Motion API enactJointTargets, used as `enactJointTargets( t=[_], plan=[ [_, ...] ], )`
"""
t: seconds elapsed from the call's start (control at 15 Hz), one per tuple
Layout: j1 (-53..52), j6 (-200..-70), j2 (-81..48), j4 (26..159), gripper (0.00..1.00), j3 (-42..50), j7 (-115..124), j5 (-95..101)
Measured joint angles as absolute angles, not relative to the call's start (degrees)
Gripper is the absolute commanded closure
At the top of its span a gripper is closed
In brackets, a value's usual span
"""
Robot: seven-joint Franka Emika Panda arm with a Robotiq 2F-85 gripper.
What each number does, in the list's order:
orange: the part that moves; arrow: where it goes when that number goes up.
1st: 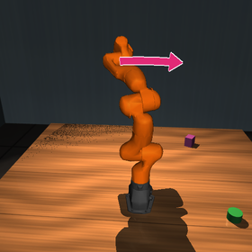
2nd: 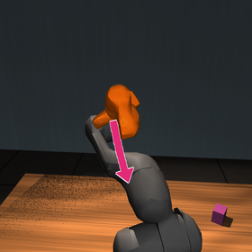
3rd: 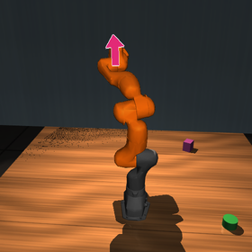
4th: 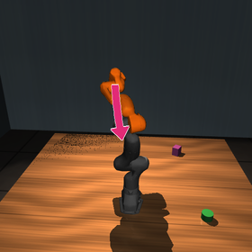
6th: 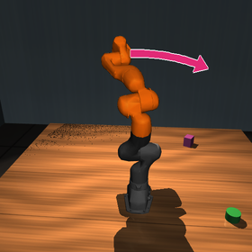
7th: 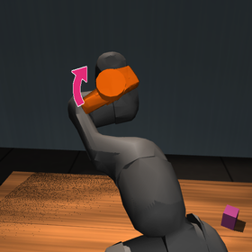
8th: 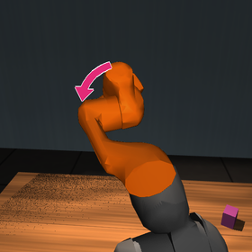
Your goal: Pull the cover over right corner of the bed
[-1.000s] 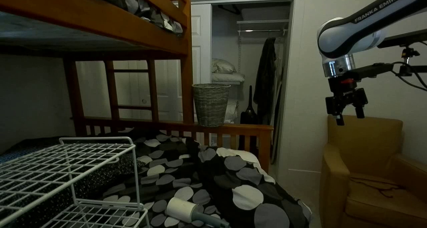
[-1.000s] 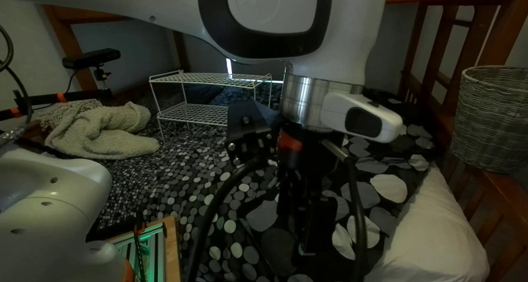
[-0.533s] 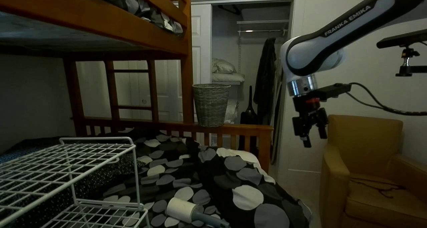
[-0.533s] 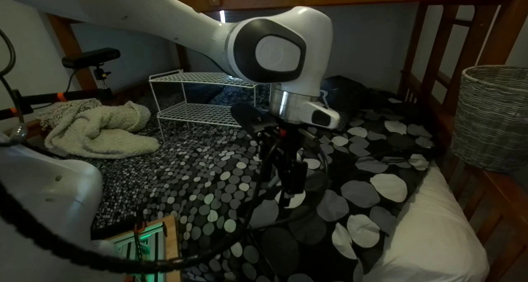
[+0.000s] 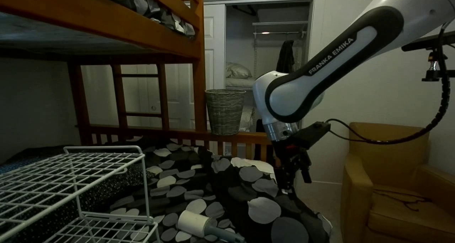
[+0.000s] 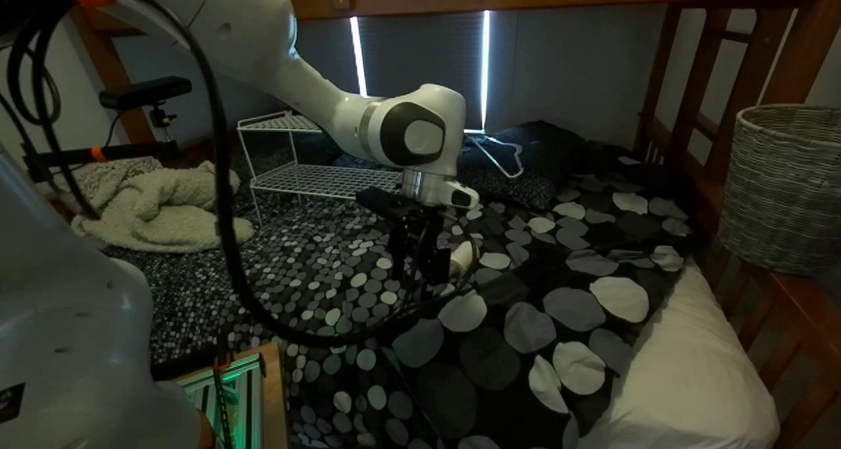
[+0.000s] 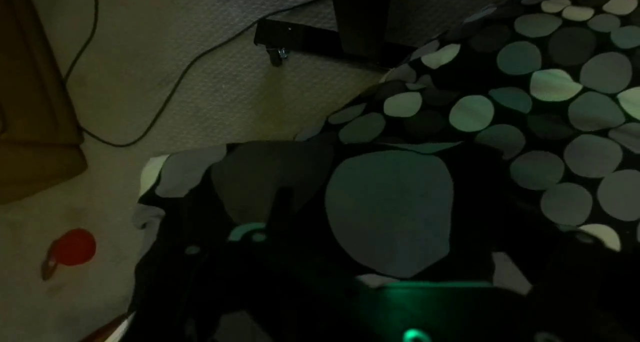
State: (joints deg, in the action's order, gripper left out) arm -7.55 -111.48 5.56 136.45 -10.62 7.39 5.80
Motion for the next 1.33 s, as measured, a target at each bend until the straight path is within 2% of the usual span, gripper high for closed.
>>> enactJointTargets(
  t=[0.67,1.33],
  plan=[
    [-8.59,-112.64,4.21,135.89,0.0,-11.29,9.79,6.64],
    [-11.92,-129.11,-1.28,140.06,0.0,-13.89,24.3,12.87]
  ],
)
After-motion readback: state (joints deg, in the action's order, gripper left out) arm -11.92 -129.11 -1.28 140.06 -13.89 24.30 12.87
